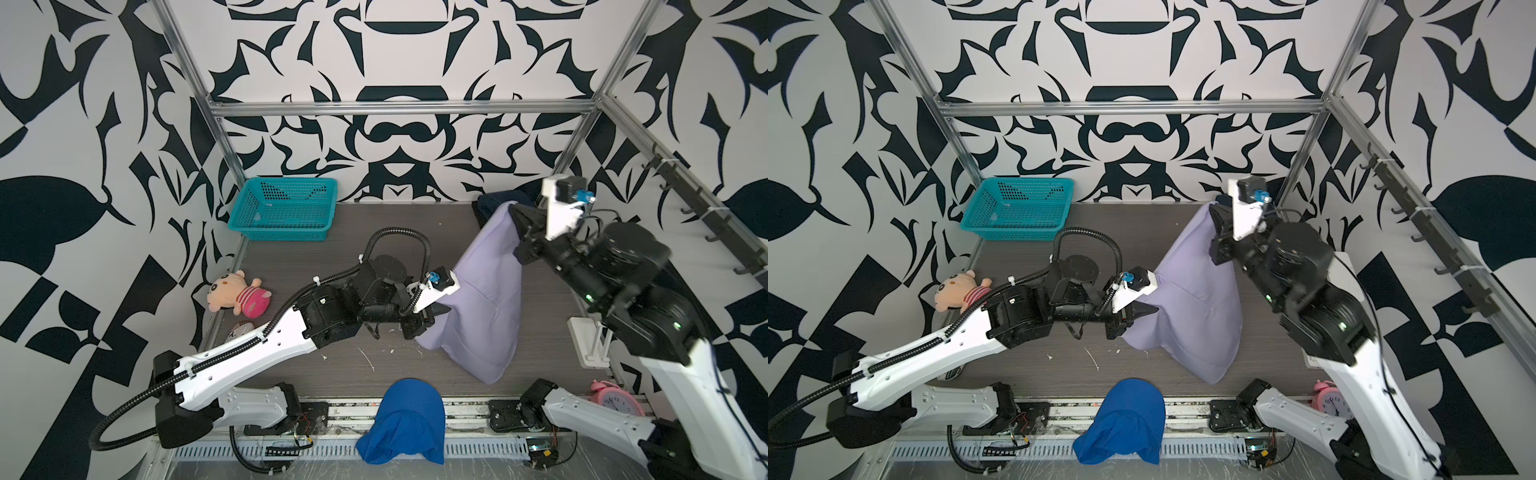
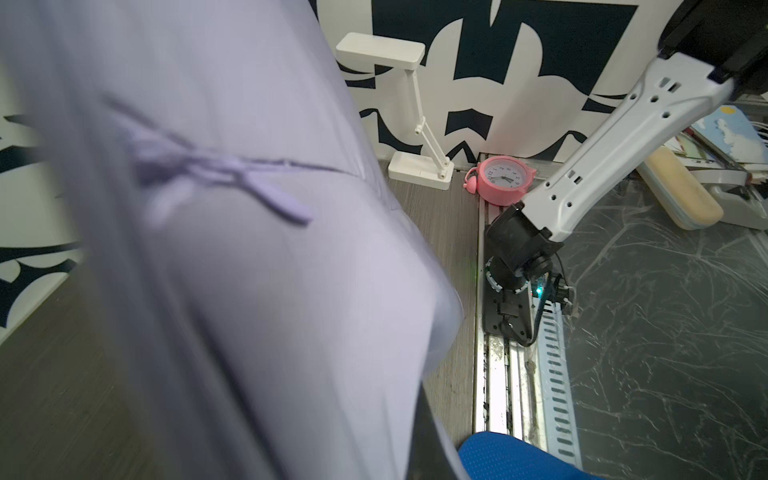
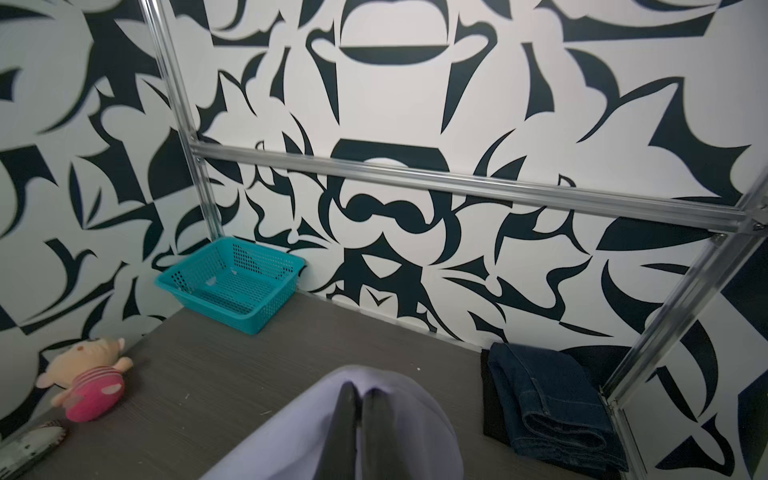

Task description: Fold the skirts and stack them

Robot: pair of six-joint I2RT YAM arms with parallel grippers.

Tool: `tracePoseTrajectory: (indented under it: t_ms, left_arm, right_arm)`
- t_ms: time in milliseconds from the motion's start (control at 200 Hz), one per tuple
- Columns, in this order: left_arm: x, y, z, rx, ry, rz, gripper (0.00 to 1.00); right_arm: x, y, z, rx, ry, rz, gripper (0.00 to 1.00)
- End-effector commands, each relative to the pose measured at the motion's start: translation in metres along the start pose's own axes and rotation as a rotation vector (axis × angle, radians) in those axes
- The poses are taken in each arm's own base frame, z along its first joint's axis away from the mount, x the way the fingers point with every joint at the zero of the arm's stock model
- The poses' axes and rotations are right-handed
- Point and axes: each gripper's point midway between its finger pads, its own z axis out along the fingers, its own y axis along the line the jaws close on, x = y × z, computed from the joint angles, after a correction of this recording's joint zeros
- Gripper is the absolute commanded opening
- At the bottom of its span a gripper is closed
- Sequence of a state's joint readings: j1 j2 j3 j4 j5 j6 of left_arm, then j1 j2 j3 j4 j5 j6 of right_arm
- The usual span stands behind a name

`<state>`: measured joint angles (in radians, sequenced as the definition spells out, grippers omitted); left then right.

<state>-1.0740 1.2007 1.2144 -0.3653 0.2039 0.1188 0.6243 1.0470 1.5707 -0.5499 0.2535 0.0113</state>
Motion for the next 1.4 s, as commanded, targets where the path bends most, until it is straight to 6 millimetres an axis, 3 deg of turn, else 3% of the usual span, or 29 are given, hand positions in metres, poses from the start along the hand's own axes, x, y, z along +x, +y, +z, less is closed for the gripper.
tracePoseTrajectory:
  t_ms: [0, 90, 220, 235, 280, 325, 340, 365, 385, 400, 430, 440, 450, 465, 480, 565, 620, 640, 650, 670, 730, 830, 965, 1030, 1055, 1105, 1200, 1295, 1395]
  left_arm:
    - [0.037, 0.033, -0.006, -0.013, -0.012, -0.126, 0.0]
    - [0.082, 0.078, -0.006, -0.093, -0.021, -0.266, 0.01]
    - [0.162, 0.139, -0.006, -0.266, 0.006, -0.486, 0.0]
    - [0.17, 0.145, -0.007, -0.289, 0.013, -0.517, 0.02]
    - [0.193, 0.161, -0.01, -0.339, 0.039, -0.599, 0.27]
    - [0.221, 0.177, -0.011, -0.409, 0.087, -0.687, 0.41]
    - [0.227, 0.18, -0.012, -0.425, 0.1, -0.712, 0.45]
    - [0.236, 0.185, -0.013, -0.439, 0.123, -0.75, 0.53]
    - [0.241, 0.187, -0.014, -0.44, 0.142, -0.772, 0.57]
    - [0.244, 0.187, -0.014, -0.443, 0.158, -0.785, 0.59]
    - [0.251, 0.189, -0.016, -0.467, 0.191, -0.806, 0.61]
    - [0.252, 0.19, -0.017, -0.474, 0.2, -0.812, 0.61]
    - [0.255, 0.19, -0.018, -0.481, 0.211, -0.818, 0.61]
    - [0.257, 0.189, -0.019, -0.485, 0.229, -0.825, 0.61]
    - [0.256, 0.19, -0.02, -0.492, 0.231, -0.825, 0.61]
    - [0.255, 0.192, -0.031, -0.544, 0.25, -0.837, 0.62]
    - [0.249, 0.191, -0.039, -0.572, 0.247, -0.836, 0.63]
    - [0.246, 0.191, -0.043, -0.579, 0.244, -0.84, 0.62]
    - [0.244, 0.19, -0.045, -0.582, 0.241, -0.839, 0.62]
    - [0.242, 0.188, -0.048, -0.585, 0.242, -0.844, 0.62]
    - [0.228, 0.178, -0.062, -0.594, 0.213, -0.867, 0.62]
    - [0.229, 0.158, -0.091, -0.662, 0.204, -0.927, 0.62]
    - [0.229, 0.147, -0.155, -0.914, 0.158, -0.917, 0.64]
    - [0.21, 0.149, -0.166, -0.934, 0.051, -0.853, 0.71]
    - [0.202, 0.151, -0.166, -0.927, 0.007, -0.829, 0.72]
    - [0.187, 0.157, -0.157, -0.883, -0.054, -0.797, 0.74]
    - [0.183, 0.179, -0.123, -0.795, -0.002, -0.805, 0.75]
    - [0.205, 0.202, -0.082, -0.725, 0.207, -0.842, 0.75]
    - [0.234, 0.211, -0.057, -0.691, 0.34, -0.904, 0.78]
  right_arm:
    - [-0.035, -0.016, 0.057, 0.154, -0.11, -0.005, 0.0]
    - [-0.009, -0.002, 0.125, 0.13, -0.046, -0.001, 0.0]
    - [0.055, 0.028, 0.246, 0.086, 0.082, 0.029, 0.01]
    - [0.062, 0.034, 0.264, 0.076, 0.099, 0.036, 0.11]
    - [0.09, 0.047, 0.306, 0.034, 0.175, 0.052, 0.33]
    - [0.11, 0.058, 0.337, -0.011, 0.246, 0.062, 0.44]
    - [0.107, 0.06, 0.34, -0.019, 0.252, 0.073, 0.46]
    - [0.132, 0.066, 0.354, -0.033, 0.316, 0.078, 0.52]
    - [0.117, 0.068, 0.354, -0.045, 0.293, 0.09, 0.57]
    - [0.12, 0.069, 0.356, -0.049, 0.303, 0.095, 0.65]
    - [0.125, 0.073, 0.357, -0.07, 0.31, 0.1, 0.68]
    - [0.122, 0.073, 0.356, -0.073, 0.304, 0.101, 0.68]
    - [0.118, 0.074, 0.354, -0.081, 0.291, 0.104, 0.75]
    - [0.116, 0.075, 0.352, -0.088, 0.286, 0.106, 0.94]
    - [0.119, 0.076, 0.35, -0.094, 0.294, 0.106, 0.99]
    - [0.116, 0.081, 0.337, -0.141, 0.354, 0.101, 1.0]
    - [0.104, 0.08, 0.317, -0.157, 0.356, 0.099, 0.99]
    - [0.116, 0.08, 0.313, -0.158, 0.378, 0.097, 0.99]
    - [0.105, 0.079, 0.307, -0.161, 0.351, 0.102, 0.98]
    - [0.104, 0.077, 0.298, -0.164, 0.341, 0.105, 0.96]
    - [0.099, 0.069, 0.271, -0.168, 0.289, 0.135, 0.91]
    - [0.101, 0.05, 0.225, -0.15, 0.284, 0.181, 0.8]
    - [0.138, 0.039, 0.179, -0.135, 0.354, 0.206, 0.64]
    - [0.164, 0.027, 0.16, -0.097, 0.378, 0.24, 0.21]
    - [0.175, 0.019, 0.154, -0.071, 0.391, 0.266, 0.12]
    - [0.197, -0.004, 0.142, -0.007, 0.422, 0.324, 0.11]
    - [0.242, -0.05, 0.127, 0.112, 0.507, 0.451, 0.27]
    - [0.28, -0.082, 0.114, 0.175, 0.587, 0.562, 0.3]
    - [0.309, -0.089, 0.101, 0.186, 0.662, 0.63, 0.44]
